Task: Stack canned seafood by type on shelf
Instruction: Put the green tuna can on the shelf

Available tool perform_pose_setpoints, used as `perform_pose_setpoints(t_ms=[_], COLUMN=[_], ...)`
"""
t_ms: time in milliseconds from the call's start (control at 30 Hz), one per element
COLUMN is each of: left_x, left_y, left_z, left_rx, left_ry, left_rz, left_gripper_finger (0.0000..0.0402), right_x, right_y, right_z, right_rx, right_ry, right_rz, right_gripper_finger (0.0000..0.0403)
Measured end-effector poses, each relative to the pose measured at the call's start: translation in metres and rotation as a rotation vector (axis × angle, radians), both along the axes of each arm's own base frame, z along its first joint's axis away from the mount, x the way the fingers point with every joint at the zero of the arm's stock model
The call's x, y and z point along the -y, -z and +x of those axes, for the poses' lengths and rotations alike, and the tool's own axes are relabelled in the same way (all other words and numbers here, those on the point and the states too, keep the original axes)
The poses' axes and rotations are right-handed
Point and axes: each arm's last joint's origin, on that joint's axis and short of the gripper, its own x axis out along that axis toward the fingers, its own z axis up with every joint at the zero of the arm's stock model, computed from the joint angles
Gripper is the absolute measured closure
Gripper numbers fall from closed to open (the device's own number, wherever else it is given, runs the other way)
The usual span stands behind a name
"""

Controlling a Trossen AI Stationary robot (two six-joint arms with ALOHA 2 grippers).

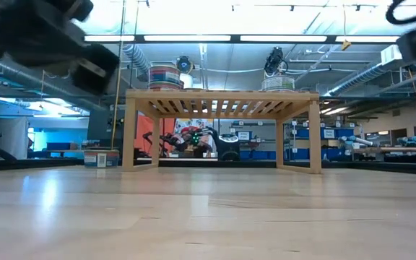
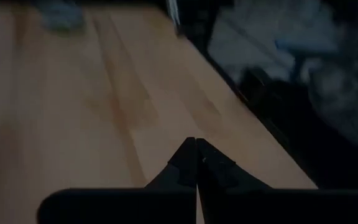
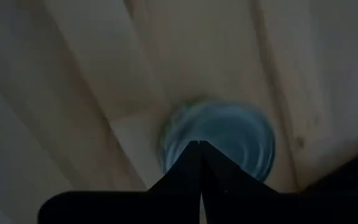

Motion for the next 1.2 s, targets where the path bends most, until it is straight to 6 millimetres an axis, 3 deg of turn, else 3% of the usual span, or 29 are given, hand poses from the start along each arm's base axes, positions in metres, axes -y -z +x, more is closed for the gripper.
perform_pose_setpoints(t_ms=[233,500,633,900,1200], left_x=[0.028,0.052,0.061,0.082,0.104], left_y=[-0.038,-0.064,-0.062,-0.052,-0.015], left_z=[-0.012,-0.020,-0.033,-0.060,-0.050], left_rx=[-0.333,-0.502,-0.632,-0.846,-0.935], left_ry=[-0.015,-0.060,-0.052,-0.039,-0.077], left_rz=[0.088,0.063,0.000,-0.039,0.037], left_gripper_finger=[0.0400,0.0400,0.0400,0.0400,0.0400], right_x=[0.004,0.013,0.034,0.067,0.069], right_y=[0.003,0.010,0.012,0.028,0.031], right_z=[0.031,0.093,0.105,0.106,0.104], right_rx=[0.262,0.808,0.951,0.911,0.901], right_ry=[-0.177,-0.548,-0.592,-0.521,-0.512], right_rz=[-0.031,0.159,0.127,0.065,0.039], right_gripper_finger=[0.0396,0.0397,0.0397,0.0396,0.0395])
